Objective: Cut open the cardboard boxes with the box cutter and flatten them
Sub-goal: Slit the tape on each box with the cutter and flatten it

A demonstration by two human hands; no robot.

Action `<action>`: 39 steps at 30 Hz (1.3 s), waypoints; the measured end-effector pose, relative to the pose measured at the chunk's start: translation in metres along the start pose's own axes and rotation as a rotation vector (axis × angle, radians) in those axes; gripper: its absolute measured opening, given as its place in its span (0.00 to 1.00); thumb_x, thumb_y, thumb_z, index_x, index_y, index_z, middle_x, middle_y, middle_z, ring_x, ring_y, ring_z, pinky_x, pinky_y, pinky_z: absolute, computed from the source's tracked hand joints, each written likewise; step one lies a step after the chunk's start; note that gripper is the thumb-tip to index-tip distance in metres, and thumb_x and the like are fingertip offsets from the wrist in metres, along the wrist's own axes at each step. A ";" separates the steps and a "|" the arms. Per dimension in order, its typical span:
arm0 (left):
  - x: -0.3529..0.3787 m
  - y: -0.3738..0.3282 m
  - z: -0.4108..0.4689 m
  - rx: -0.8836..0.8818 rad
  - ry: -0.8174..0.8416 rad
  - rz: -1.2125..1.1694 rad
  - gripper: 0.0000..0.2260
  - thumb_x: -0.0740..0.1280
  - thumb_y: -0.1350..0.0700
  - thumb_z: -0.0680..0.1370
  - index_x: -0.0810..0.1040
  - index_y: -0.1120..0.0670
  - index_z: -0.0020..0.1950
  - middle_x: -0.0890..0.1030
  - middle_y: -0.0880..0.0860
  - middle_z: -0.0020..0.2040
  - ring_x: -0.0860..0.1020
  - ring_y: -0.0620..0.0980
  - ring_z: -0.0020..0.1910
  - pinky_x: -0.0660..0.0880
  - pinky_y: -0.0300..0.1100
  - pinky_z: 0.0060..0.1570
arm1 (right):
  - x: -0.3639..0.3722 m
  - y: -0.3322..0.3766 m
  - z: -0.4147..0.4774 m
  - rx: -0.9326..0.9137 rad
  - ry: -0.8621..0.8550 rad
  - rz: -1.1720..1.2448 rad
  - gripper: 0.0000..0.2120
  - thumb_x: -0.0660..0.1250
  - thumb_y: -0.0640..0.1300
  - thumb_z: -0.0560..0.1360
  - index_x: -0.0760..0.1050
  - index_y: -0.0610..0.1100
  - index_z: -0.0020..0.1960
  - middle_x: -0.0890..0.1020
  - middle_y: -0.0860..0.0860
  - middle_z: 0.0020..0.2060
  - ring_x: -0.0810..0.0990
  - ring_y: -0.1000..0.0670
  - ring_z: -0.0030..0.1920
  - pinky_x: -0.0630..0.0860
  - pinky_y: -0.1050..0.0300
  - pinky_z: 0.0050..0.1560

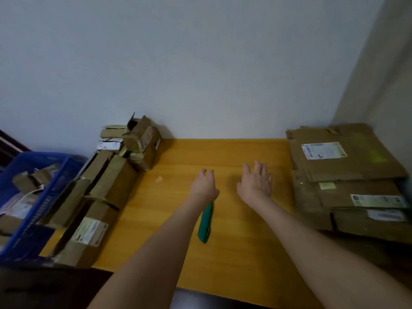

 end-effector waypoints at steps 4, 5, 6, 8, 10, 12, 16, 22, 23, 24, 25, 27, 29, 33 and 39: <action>-0.017 0.073 -0.017 0.024 -0.036 0.013 0.31 0.66 0.55 0.79 0.54 0.55 0.79 0.54 0.57 0.78 0.60 0.56 0.75 0.68 0.50 0.68 | 0.027 0.078 -0.023 -0.047 0.011 -0.014 0.29 0.60 0.46 0.79 0.53 0.49 0.77 0.49 0.45 0.77 0.45 0.41 0.77 0.47 0.45 0.76; -0.020 0.094 -0.020 0.027 -0.037 0.013 0.31 0.66 0.56 0.79 0.54 0.55 0.78 0.54 0.57 0.78 0.61 0.57 0.74 0.68 0.50 0.67 | 0.036 0.099 -0.030 -0.057 0.012 -0.024 0.29 0.59 0.45 0.80 0.52 0.48 0.77 0.49 0.45 0.77 0.44 0.41 0.77 0.47 0.45 0.76; -0.023 0.116 -0.024 0.029 -0.032 0.009 0.31 0.66 0.56 0.79 0.55 0.55 0.78 0.54 0.57 0.77 0.61 0.57 0.74 0.68 0.50 0.67 | 0.046 0.120 -0.036 -0.063 0.016 -0.033 0.28 0.58 0.44 0.80 0.52 0.48 0.77 0.49 0.45 0.77 0.44 0.41 0.77 0.48 0.45 0.76; -0.029 0.162 -0.032 0.029 -0.033 -0.009 0.31 0.66 0.56 0.78 0.56 0.55 0.78 0.55 0.57 0.77 0.62 0.57 0.74 0.67 0.50 0.66 | 0.066 0.163 -0.050 -0.084 0.020 -0.045 0.27 0.57 0.44 0.80 0.53 0.48 0.77 0.49 0.44 0.77 0.44 0.41 0.77 0.48 0.44 0.76; -0.038 0.204 -0.038 0.034 -0.046 -0.007 0.31 0.66 0.56 0.78 0.56 0.55 0.78 0.55 0.57 0.77 0.61 0.57 0.74 0.67 0.50 0.67 | 0.086 0.203 -0.061 -0.097 0.039 -0.047 0.27 0.58 0.45 0.80 0.54 0.48 0.77 0.49 0.44 0.77 0.44 0.41 0.77 0.49 0.44 0.76; -0.046 0.241 -0.040 0.030 -0.067 -0.019 0.30 0.66 0.56 0.79 0.57 0.55 0.78 0.55 0.57 0.77 0.60 0.57 0.74 0.67 0.50 0.67 | 0.102 0.238 -0.071 -0.101 0.058 -0.041 0.28 0.59 0.45 0.80 0.53 0.48 0.77 0.50 0.44 0.77 0.44 0.41 0.77 0.48 0.44 0.76; -0.063 0.299 -0.038 0.032 -0.154 -0.048 0.28 0.65 0.57 0.79 0.59 0.55 0.77 0.57 0.58 0.77 0.61 0.56 0.75 0.67 0.49 0.69 | 0.125 0.294 -0.077 -0.120 0.074 -0.044 0.29 0.60 0.48 0.79 0.54 0.49 0.77 0.51 0.44 0.76 0.45 0.41 0.77 0.48 0.45 0.75; -0.092 0.364 -0.016 -0.040 -0.311 -0.142 0.27 0.65 0.54 0.78 0.62 0.55 0.76 0.58 0.58 0.77 0.61 0.56 0.75 0.66 0.51 0.71 | 0.151 0.349 -0.057 -0.100 0.110 0.034 0.31 0.64 0.54 0.77 0.57 0.48 0.75 0.56 0.43 0.74 0.52 0.41 0.76 0.56 0.46 0.74; -0.097 0.376 -0.008 -0.070 -0.329 -0.181 0.27 0.66 0.53 0.78 0.62 0.55 0.76 0.59 0.58 0.77 0.61 0.56 0.75 0.66 0.51 0.71 | 0.157 0.356 -0.050 -0.079 0.126 0.079 0.31 0.64 0.55 0.77 0.57 0.48 0.75 0.57 0.43 0.74 0.54 0.41 0.75 0.58 0.46 0.73; -0.102 0.389 0.000 -0.110 -0.333 -0.232 0.28 0.66 0.51 0.78 0.61 0.55 0.76 0.59 0.58 0.77 0.62 0.56 0.75 0.67 0.52 0.71 | 0.162 0.363 -0.043 -0.052 0.147 0.131 0.32 0.65 0.56 0.77 0.57 0.48 0.75 0.58 0.43 0.74 0.56 0.41 0.74 0.60 0.47 0.72; -0.104 0.402 0.008 -0.156 -0.321 -0.291 0.29 0.66 0.50 0.78 0.61 0.55 0.76 0.59 0.58 0.77 0.63 0.56 0.74 0.67 0.52 0.70 | 0.167 0.369 -0.036 -0.020 0.173 0.189 0.33 0.65 0.56 0.76 0.57 0.48 0.75 0.58 0.44 0.74 0.57 0.41 0.74 0.62 0.46 0.72; -0.106 0.426 0.024 -0.248 -0.262 -0.399 0.31 0.66 0.48 0.78 0.58 0.56 0.77 0.58 0.59 0.77 0.64 0.57 0.74 0.69 0.53 0.68 | 0.180 0.382 -0.020 0.054 0.261 0.334 0.35 0.66 0.57 0.76 0.56 0.47 0.76 0.59 0.43 0.74 0.58 0.41 0.74 0.62 0.46 0.71; -0.105 0.447 0.041 -0.318 -0.177 -0.470 0.35 0.67 0.45 0.78 0.56 0.56 0.78 0.57 0.59 0.78 0.63 0.59 0.74 0.69 0.55 0.67 | 0.197 0.395 -0.007 0.133 0.372 0.473 0.38 0.66 0.59 0.76 0.54 0.46 0.78 0.59 0.43 0.75 0.59 0.41 0.74 0.62 0.45 0.71; -0.104 0.465 0.064 -0.352 -0.064 -0.564 0.38 0.68 0.44 0.77 0.54 0.58 0.78 0.60 0.60 0.77 0.65 0.59 0.73 0.69 0.53 0.66 | 0.221 0.414 0.009 0.273 0.515 0.740 0.40 0.65 0.59 0.76 0.51 0.44 0.78 0.58 0.45 0.76 0.60 0.42 0.75 0.62 0.45 0.72; -0.087 0.460 0.092 -0.292 0.169 -0.675 0.36 0.67 0.41 0.76 0.60 0.60 0.76 0.70 0.60 0.70 0.72 0.58 0.66 0.73 0.51 0.63 | 0.235 0.426 0.024 0.385 0.535 0.884 0.34 0.62 0.58 0.78 0.56 0.43 0.77 0.64 0.45 0.74 0.65 0.42 0.72 0.64 0.46 0.69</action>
Point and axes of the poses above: each hand's wrist, its own z-axis towards the middle knuckle, its own x-axis out of the palm, y = z × x, the point moved 8 cm from there along z, towards the middle knuckle
